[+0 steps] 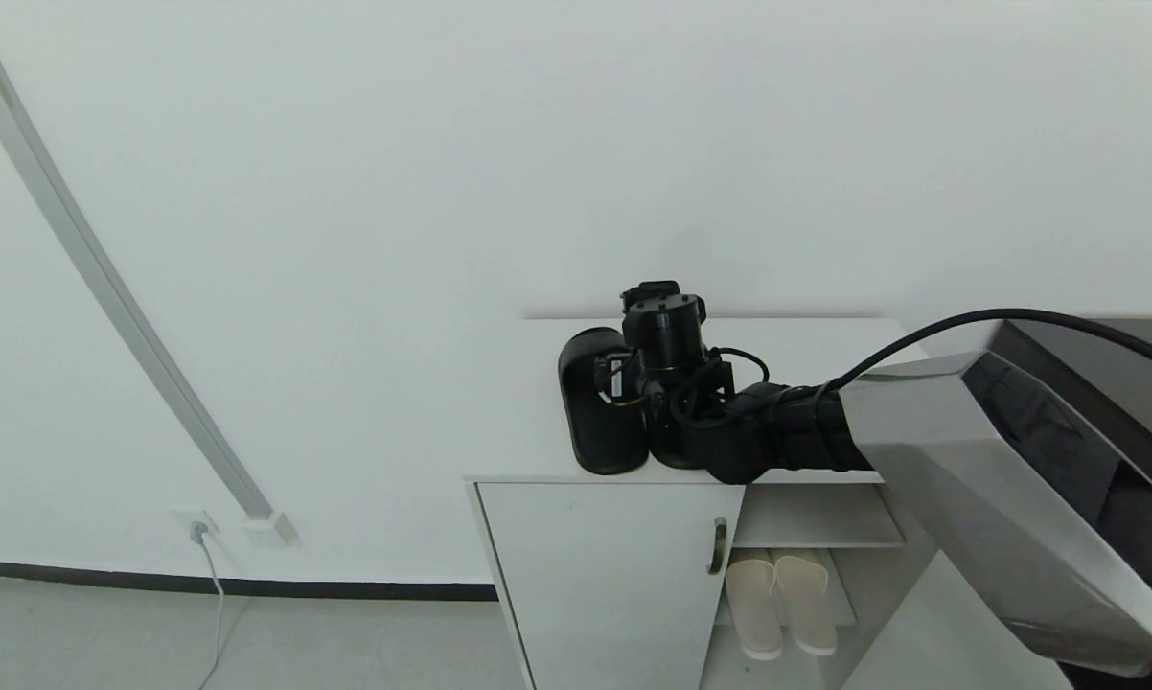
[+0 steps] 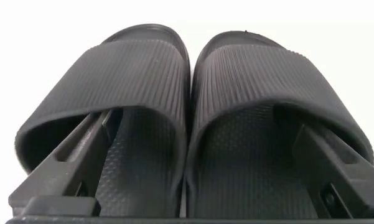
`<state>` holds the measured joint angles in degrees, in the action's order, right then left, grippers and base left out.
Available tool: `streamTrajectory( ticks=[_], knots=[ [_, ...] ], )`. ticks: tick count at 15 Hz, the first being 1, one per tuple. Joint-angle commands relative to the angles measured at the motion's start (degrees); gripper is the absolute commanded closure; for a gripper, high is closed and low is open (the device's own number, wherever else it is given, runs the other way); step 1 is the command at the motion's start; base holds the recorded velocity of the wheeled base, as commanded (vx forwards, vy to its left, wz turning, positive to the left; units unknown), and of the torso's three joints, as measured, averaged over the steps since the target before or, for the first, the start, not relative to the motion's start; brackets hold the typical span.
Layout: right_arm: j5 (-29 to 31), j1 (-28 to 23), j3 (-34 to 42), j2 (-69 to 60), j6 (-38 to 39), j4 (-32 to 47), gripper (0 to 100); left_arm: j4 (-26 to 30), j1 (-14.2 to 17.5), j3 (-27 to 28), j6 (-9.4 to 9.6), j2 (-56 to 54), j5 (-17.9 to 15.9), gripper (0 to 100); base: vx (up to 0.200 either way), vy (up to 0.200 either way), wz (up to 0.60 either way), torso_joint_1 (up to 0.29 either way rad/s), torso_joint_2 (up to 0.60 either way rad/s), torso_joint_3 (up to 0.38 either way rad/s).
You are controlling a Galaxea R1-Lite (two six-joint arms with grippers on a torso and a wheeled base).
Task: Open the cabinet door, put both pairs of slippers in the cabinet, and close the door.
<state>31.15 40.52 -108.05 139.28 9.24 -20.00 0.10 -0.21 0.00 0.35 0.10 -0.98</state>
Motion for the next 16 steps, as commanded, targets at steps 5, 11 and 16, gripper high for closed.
streamTrajectory(
  ticks=[5, 11, 16],
  knots=[
    [-0.03, -0.27, -1.99, 2.14, -0.01, 0.14, 100, -0.01, -0.06, 0.00, 0.09, -0.01, 0.01, 100, 0.000, 0.000, 0.00, 0.000, 0.00, 0.000],
    [-0.03, -0.27, -1.55, -0.41, -0.01, 0.14, 100, -0.01, -0.06, 0.00, 0.09, -0.01, 0.01, 100, 0.000, 0.000, 0.00, 0.000, 0.00, 0.000],
    [-1.97, 0.52, 17.69, -15.88, 0.25, -2.14, 100, -0.01, 0.03, 0.00, 0.09, -0.01, 0.01, 100, 0.000, 0.000, 0.00, 0.000, 0.00, 0.000]
  ],
)
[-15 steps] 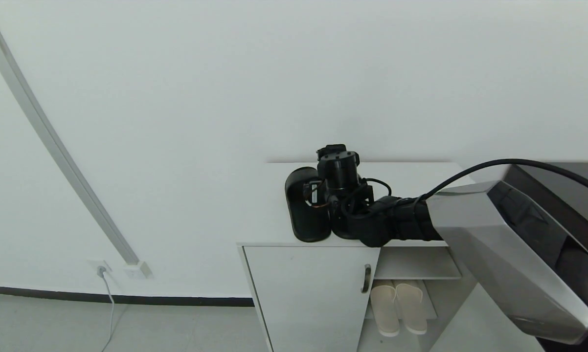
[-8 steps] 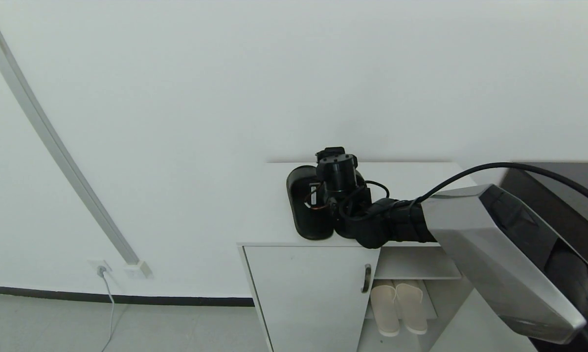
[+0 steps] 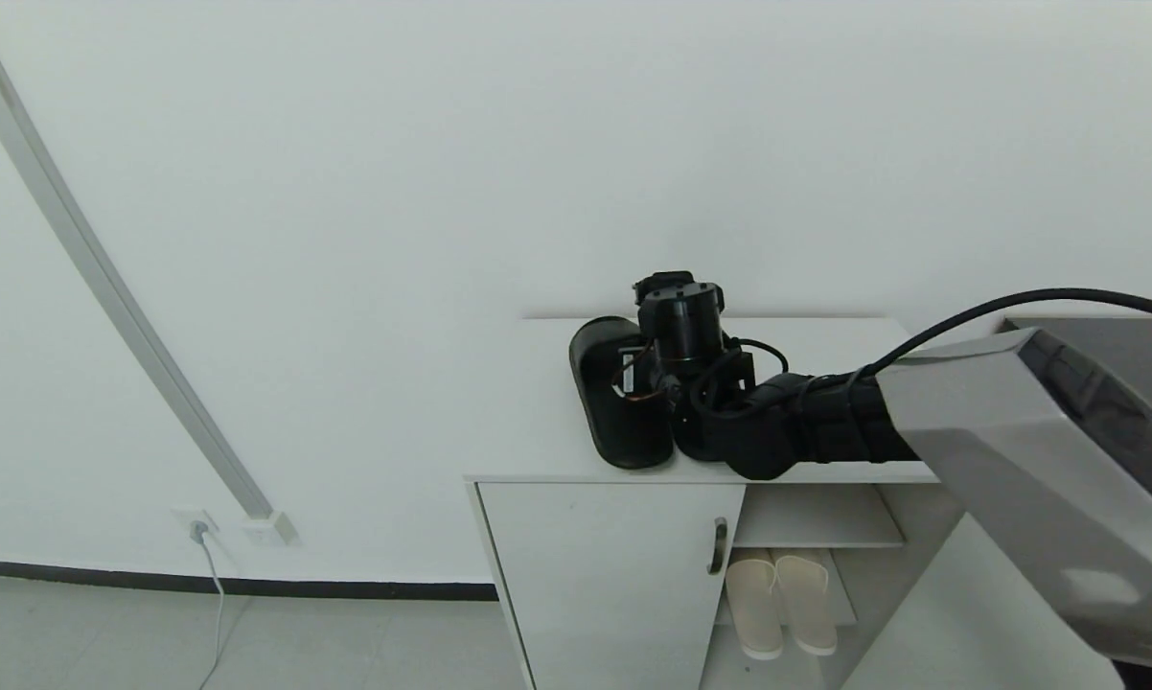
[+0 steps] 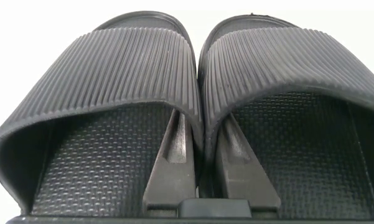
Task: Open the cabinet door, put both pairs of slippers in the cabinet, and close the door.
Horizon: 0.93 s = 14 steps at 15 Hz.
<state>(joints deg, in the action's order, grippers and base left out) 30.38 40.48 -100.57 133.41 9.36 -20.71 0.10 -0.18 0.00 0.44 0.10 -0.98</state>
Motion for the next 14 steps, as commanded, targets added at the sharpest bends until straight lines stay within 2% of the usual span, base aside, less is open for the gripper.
streamTrajectory(
  ticks=[1, 3, 7, 8, 9, 10, 14],
  knots=[
    [-2.78, 0.65, 16.90, -14.06, 0.04, -3.11, 100, -0.01, 0.01, 0.00, 0.00, -0.01, 0.01, 100, 0.000, 0.000, 0.00, 0.000, 0.00, 0.000],
    [-6.21, 0.74, 31.58, -23.64, -0.13, -7.41, 100, -0.01, 0.01, 0.00, 0.00, -0.01, 0.01, 100, 0.000, 0.000, 0.00, 0.000, 0.00, 0.000],
    [-13.77, 0.74, 52.23, -40.95, -0.13, -10.75, 100, -0.01, 0.01, 0.00, 0.00, -0.01, 0.01, 100, 0.000, 0.000, 0.00, 0.000, 0.00, 0.000],
    [-15.88, 0.74, 55.66, -44.64, -0.22, -10.58, 100, -0.01, 0.01, 0.00, 0.00, -0.01, 0.01, 100, 0.000, 0.000, 0.00, 0.000, 0.00, 0.000],
    [-15.88, 0.74, 55.66, -44.64, -0.22, -10.58, 100, -0.01, 0.01, 0.00, 0.00, -0.01, 0.01, 100, 0.000, 0.000, 0.00, 0.000, 0.00, 0.000],
    [-19.22, 0.74, 60.49, -48.95, -0.31, -10.40, 100, -0.01, 0.01, 0.00, 0.00, -0.01, 0.01, 100, 0.000, 0.000, 0.00, 0.000, 0.00, 0.000],
    [-19.74, 1.70, 62.52, -49.83, -2.16, -10.49, 100, -0.01, 0.01, 0.00, 0.00, -0.01, 0.01, 100, 0.000, 0.000, 0.00, 0.000, 0.00, 0.000]
  ],
)
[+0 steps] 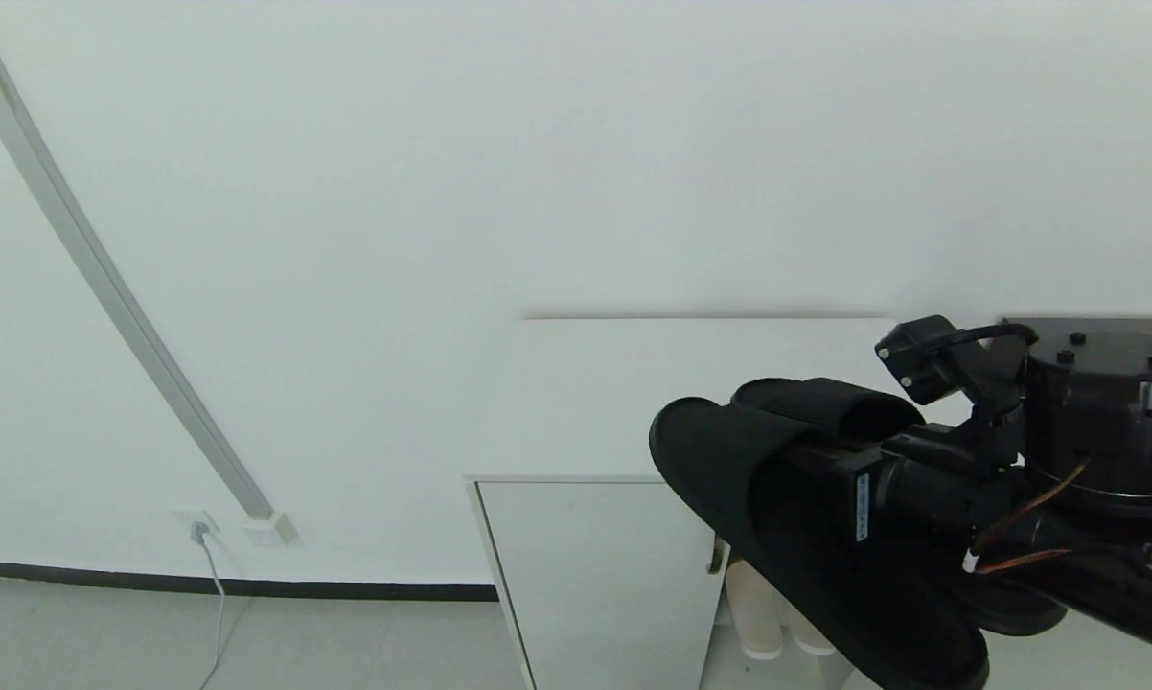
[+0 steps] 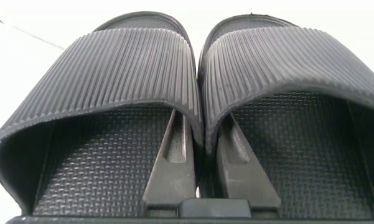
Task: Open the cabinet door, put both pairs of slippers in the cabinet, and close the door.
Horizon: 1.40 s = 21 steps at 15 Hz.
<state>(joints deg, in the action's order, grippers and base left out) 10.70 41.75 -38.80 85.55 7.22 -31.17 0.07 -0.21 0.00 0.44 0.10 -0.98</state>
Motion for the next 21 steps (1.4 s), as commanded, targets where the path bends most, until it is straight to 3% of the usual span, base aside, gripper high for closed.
streamTrajectory(
  ticks=[1, 8, 14, 21],
  knots=[
    [-0.07, 0.96, 1.19, -1.71, -0.01, -0.03, 100, 0.01, 0.03, 0.00, -0.09, -0.01, 0.01, 100, 0.000, 0.000, 0.00, 0.000, 0.00, 0.000],
    [0.20, 2.54, 2.06, -0.48, -0.01, -0.38, 100, 0.01, -0.06, 0.00, 0.00, -0.01, 0.01, 100, 0.000, 0.000, 0.00, 0.000, 0.00, 0.000],
    [0.20, 2.72, 2.50, -0.21, -0.01, -0.38, 100, 0.01, 0.03, 0.00, -0.09, -0.01, 0.01, 100, -0.200, 0.000, 0.00, 0.003, 0.00, 0.004],
    [0.20, 2.90, 2.86, -0.04, 0.08, -0.38, 100, 0.01, 0.03, 0.00, -0.09, -0.01, 0.01, 100, 0.000, 0.000, 0.00, 0.000, 0.00, 0.000]
  ],
)
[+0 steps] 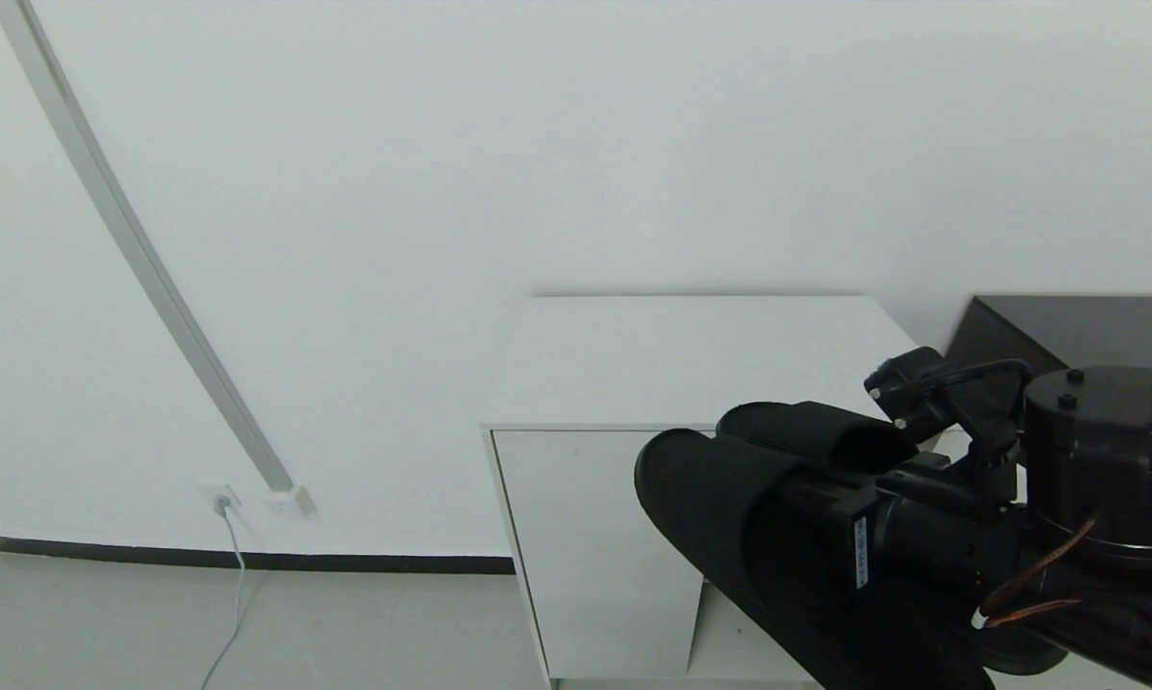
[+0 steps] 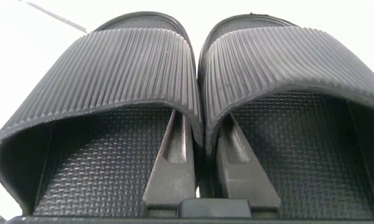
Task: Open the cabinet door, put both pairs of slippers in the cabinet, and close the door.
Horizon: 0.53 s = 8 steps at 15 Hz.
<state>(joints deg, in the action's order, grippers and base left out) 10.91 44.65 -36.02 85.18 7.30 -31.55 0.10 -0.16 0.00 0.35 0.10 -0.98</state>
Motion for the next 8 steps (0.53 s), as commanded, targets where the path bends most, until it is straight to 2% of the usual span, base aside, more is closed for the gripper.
streamTrajectory(
  ticks=[1, 8],
  knots=[
    [-0.01, 0.08, 0.16, 0.34, -0.01, 0.00, 100, -0.01, -0.02, 0.00, 0.00, -0.01, 0.01, 100, 0.000, 0.000, 0.00, 0.000, 0.00, 0.000],
    [-0.28, 0.61, 0.69, 0.34, -0.01, -0.09, 100, -0.01, -0.11, 0.00, 0.09, -0.01, 0.01, 100, 0.000, 0.000, 0.00, 0.000, 0.00, 0.000]
  ],
)
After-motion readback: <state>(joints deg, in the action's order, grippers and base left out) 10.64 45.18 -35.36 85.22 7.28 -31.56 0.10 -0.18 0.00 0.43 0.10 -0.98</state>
